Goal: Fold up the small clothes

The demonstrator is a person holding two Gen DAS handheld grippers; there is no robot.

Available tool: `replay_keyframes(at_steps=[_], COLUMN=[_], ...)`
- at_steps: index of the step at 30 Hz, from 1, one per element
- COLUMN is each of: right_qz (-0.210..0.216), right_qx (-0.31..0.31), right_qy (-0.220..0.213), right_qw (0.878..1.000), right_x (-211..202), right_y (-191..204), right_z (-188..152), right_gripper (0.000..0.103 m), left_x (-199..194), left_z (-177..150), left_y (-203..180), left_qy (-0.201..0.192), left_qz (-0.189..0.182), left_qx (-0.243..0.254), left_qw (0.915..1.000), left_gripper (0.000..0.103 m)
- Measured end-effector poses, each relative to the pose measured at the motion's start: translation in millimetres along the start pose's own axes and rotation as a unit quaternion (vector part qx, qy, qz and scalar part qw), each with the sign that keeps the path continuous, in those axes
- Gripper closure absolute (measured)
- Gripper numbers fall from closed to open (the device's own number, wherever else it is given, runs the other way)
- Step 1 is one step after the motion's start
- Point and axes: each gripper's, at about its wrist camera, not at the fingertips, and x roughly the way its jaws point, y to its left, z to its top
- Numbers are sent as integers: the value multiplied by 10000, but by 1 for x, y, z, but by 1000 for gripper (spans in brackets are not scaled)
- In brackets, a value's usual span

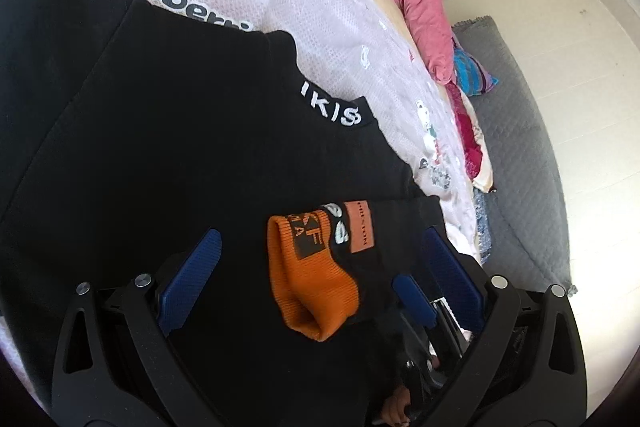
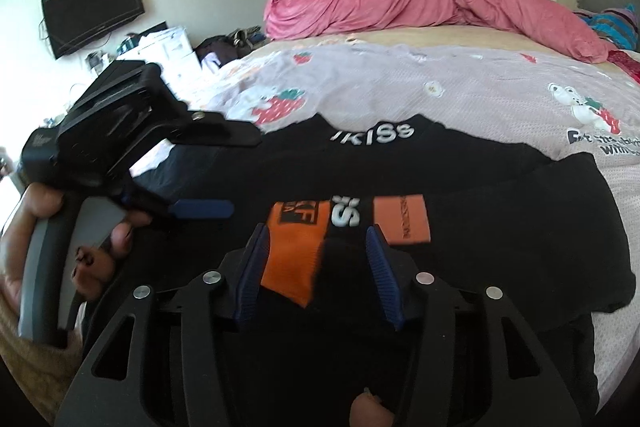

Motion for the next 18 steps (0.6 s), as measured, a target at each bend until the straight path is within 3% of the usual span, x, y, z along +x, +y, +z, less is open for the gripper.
replay_keyframes(at_steps=[6, 9, 12, 13, 15, 16, 18], right_qz=[-88, -272, -413, -440, -543, -625, -694], right_qx=[508, 753, 973, 1026, 1053, 1079, 1129], right_qy=[-77, -267, -426, -474, -534, -589, -651], right_qw=[9986, 9964, 9935, 9926, 9915, 9905, 9890], right_x=[-26, -39, -49, -52, -56, -60, -65], right_y=[-28, -45, -60, -64, -72, -76, -82], right_z=[-5, 0, 5, 6, 9, 10, 11], right_gripper=[48, 46, 46, 46, 46, 46, 46], left_x=[19, 30, 38, 39, 40, 39, 41], left_z=[-13, -19, -29, -30, -33, -32, -31], left_y=[-8, -15, -25, -28, -36, -36, -37], left_qy=[232, 297, 256, 220, 137, 128, 92], left_qz=[7, 110, 510, 616, 736, 774, 850], left_qx=[144, 310, 680, 794, 1068, 1124, 1236], left_qw=[9996, 9990, 9961, 9947, 9915, 9906, 9886], left_gripper=[13, 26, 35, 40, 64, 82, 91])
